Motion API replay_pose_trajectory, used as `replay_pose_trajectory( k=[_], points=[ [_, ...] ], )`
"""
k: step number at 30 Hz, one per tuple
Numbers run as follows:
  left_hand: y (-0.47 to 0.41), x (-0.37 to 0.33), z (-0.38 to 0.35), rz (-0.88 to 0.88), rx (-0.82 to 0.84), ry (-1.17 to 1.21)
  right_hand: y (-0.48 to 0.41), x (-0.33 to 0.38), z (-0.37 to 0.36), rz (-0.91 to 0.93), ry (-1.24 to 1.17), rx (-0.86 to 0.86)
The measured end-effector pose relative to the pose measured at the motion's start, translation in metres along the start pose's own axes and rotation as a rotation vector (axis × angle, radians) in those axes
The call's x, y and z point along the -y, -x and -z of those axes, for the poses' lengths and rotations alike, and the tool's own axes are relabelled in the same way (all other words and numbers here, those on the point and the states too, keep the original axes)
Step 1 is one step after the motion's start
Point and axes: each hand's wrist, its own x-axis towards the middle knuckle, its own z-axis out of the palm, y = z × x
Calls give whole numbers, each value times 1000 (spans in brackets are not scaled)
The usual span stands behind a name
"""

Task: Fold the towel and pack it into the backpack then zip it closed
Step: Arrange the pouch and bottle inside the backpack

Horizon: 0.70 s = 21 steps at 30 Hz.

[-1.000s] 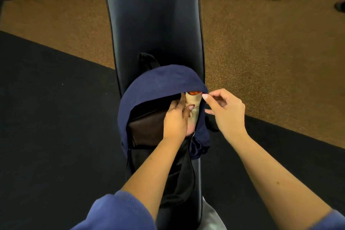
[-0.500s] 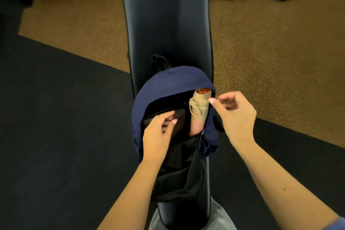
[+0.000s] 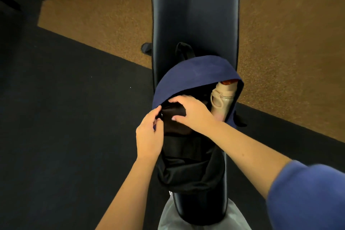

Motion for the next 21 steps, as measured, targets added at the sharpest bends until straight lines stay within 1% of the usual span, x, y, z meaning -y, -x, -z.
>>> replay_pose_trajectory(
  k=[3,5,7,12,14,17,21],
  points=[
    [-5,6,3,18,36,12,-15,-2,-14,-8,115,60],
    [-6,11,5,10,91,16,-16,-6,-19,1,205,40],
    [-7,20,8,15,156,4,-12,-9,-24,20,229,-10],
    [-4,50,6,118,366,-98,-4,-17,-32,32,114,-170],
    [-3,58,4,156,430,-91,-1,-22,-34,22,77,-230],
    [-3,62,-1,157,437,-52,4,-26,-34,1,21,-298],
    [-7,62,-8,97,451,-101,10,-17,-24,-54,-69,-354]
  ],
)
